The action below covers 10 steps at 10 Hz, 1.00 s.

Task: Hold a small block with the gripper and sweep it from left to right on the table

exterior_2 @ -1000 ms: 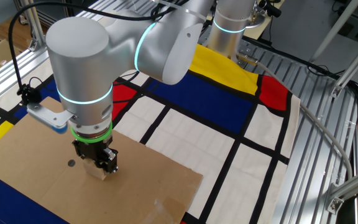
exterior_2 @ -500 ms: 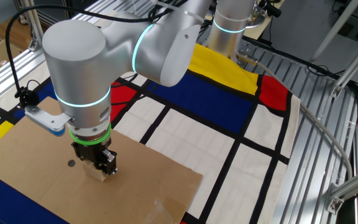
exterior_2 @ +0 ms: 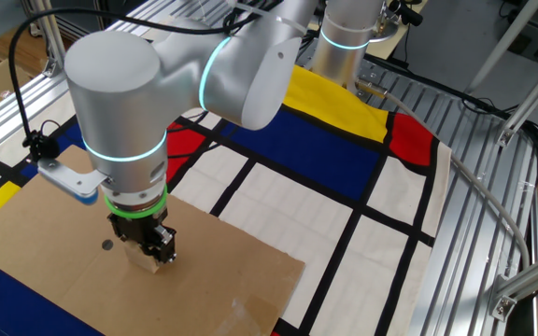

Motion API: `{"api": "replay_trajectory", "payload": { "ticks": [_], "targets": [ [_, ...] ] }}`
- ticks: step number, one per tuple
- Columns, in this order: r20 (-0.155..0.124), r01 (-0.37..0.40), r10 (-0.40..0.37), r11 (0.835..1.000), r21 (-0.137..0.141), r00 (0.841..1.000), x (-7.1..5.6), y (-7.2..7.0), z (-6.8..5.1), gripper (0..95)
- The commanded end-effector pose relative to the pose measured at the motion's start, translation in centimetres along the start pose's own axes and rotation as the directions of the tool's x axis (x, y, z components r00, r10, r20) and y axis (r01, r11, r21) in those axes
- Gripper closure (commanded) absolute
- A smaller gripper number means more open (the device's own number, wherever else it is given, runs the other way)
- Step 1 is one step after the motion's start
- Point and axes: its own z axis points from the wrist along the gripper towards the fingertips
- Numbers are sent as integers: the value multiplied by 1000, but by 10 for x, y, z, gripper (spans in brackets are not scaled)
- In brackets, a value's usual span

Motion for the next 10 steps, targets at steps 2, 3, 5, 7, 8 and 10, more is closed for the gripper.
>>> {"api": "replay_trajectory", "payload": {
  "ticks": [2,3,5,7,8,10],
  "targets": [
    [-1,2,-2,1000,6,1000,-2,0,2,950],
    [3,5,-5,1000,11,1000,-2,0,2,950],
    [1,1,-1,1000,4,1000,-2,0,2,950],
    [4,3,-3,1000,4,1000,-2,0,2,950],
    [3,4,-4,1000,2,1000,-2,0,2,950],
    [2,5,-5,1000,-2,1000,-2,0,2,950]
  ]
}}
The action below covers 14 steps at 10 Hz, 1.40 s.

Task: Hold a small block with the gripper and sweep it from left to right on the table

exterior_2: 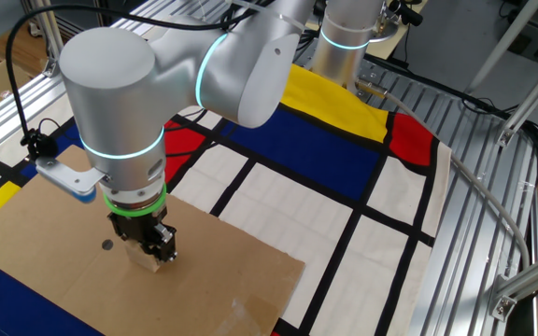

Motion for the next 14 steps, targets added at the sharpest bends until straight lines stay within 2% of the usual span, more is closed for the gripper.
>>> {"api": "replay_trajectory", "payload": {
  "ticks": [1,12,14],
  "targets": [
    [1,2,-2,1000,-1,1000,0,0,0,950],
    [-1,-4,4,1000,-7,1000,-1,1,1,950],
    [2,-3,3,1000,0,1000,-1,1,1,950]
  ]
}}
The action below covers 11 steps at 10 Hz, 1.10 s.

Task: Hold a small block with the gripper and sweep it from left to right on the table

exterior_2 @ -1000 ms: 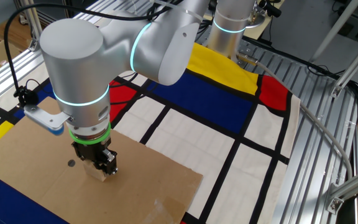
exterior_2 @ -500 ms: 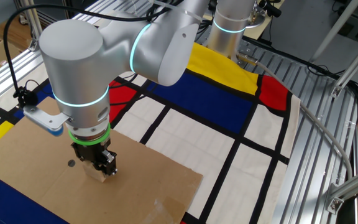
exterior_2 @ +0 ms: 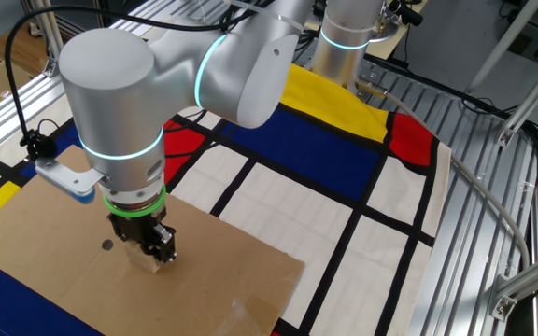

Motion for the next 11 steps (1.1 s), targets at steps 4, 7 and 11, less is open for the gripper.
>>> {"api": "replay_trajectory", "payload": {
  "ticks": [4,7,11],
  "targets": [
    [3,0,0,1000,-4,1000,0,0,0,950],
    [1,-2,2,1000,0,1000,0,0,-4,950],
    [2,-1,1,1000,-1,1000,0,0,-4,950]
  ]
}}
